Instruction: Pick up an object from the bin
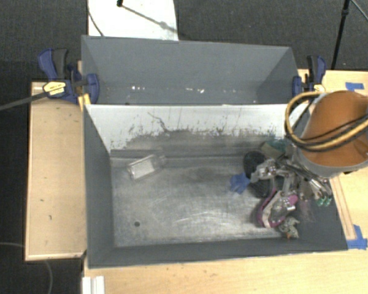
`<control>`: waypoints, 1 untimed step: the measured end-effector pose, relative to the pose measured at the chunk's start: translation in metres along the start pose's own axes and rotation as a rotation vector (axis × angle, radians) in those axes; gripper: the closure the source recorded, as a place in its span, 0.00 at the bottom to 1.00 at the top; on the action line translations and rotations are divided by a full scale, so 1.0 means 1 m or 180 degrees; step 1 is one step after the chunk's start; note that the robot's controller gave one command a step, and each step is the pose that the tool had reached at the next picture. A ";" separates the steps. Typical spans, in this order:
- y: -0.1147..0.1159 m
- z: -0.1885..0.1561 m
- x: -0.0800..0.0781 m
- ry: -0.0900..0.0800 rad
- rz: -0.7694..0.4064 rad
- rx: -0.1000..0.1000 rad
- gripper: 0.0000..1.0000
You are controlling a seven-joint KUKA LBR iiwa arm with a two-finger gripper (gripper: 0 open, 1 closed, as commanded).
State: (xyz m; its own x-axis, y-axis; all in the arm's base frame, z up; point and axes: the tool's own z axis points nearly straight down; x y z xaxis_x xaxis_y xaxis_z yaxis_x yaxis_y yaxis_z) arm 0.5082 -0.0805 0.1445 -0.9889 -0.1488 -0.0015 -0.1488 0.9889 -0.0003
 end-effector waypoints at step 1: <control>-0.051 0.037 0.038 0.0012 -0.0807 -0.0002 0.00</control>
Offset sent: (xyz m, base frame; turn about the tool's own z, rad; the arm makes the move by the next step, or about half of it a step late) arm -0.0296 -0.0545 -0.0361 -0.2578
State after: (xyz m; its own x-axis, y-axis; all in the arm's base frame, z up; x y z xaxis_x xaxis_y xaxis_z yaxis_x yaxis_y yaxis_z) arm 0.4778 -0.1367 0.1078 -0.9200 -0.3919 0.0024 -0.3919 0.9200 0.0003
